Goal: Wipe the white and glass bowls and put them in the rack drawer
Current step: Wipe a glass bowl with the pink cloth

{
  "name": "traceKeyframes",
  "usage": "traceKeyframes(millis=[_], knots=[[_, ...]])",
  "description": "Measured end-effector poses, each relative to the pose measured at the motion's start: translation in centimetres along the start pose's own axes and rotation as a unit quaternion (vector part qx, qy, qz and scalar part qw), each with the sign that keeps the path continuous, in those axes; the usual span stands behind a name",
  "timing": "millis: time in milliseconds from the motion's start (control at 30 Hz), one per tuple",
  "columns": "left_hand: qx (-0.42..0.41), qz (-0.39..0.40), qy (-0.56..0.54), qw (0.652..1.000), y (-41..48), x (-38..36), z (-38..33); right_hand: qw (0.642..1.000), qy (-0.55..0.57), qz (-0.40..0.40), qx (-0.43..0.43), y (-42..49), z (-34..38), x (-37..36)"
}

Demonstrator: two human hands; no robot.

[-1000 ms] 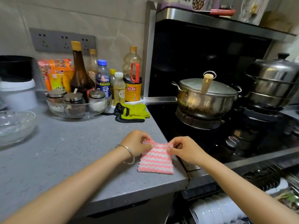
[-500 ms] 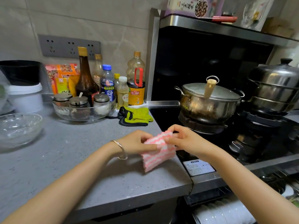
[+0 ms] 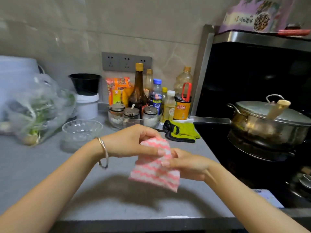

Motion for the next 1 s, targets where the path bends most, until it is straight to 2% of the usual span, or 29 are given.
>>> traceKeyframes(millis=[167, 300, 367, 433, 500, 567, 667, 733, 833, 1000], knots=[[0.021, -0.152, 0.038, 0.987, -2.3, 3.4, 4.4, 0.989, 0.142, 0.034, 0.029, 5.8, -0.5, -3.8], [0.048, -0.253, 0.051, 0.965, -4.7, 6.1, 8.3, 0.979, 0.199, -0.049, -0.002, 9.5, -1.2, -5.3], [0.047, -0.33, 0.071, 0.94, -6.3, 8.1, 10.2, 0.971, 0.231, -0.068, -0.01, 10.8, -1.4, -5.9], [0.071, -0.379, 0.148, 0.911, -8.0, 10.2, 12.6, 0.967, 0.243, -0.078, -0.016, 11.9, -1.4, -6.1], [0.113, -0.365, 0.248, 0.89, -9.5, 11.9, 14.8, 0.967, 0.239, -0.09, -0.022, 12.8, -1.3, -6.2], [0.138, -0.313, 0.302, 0.89, -10.1, 12.6, 16.5, 0.966, 0.235, -0.1, -0.032, 13.6, -1.3, -6.2], [0.18, -0.246, 0.311, 0.9, -9.7, 12.8, 17.6, 0.968, 0.223, -0.108, -0.042, 14.1, -1.5, -6.2], [0.165, -0.22, 0.307, 0.911, -9.5, 13.2, 17.6, 0.968, 0.215, -0.116, -0.049, 14.2, -1.6, -6.0], [0.128, -0.22, 0.29, 0.923, -9.2, 13.9, 18.0, 0.969, 0.211, -0.118, -0.059, 14.2, -1.8, -5.8], [0.157, -0.192, 0.311, 0.918, -8.6, 13.6, 18.0, 0.967, 0.216, -0.127, -0.055, 13.8, -1.9, -5.9]])
Point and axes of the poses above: each hand's wrist, its own y-axis towards the middle knuckle, its own x-axis out of the back of the hand, z = x × y, the point moved 2 cm from there along y, towards the middle knuckle
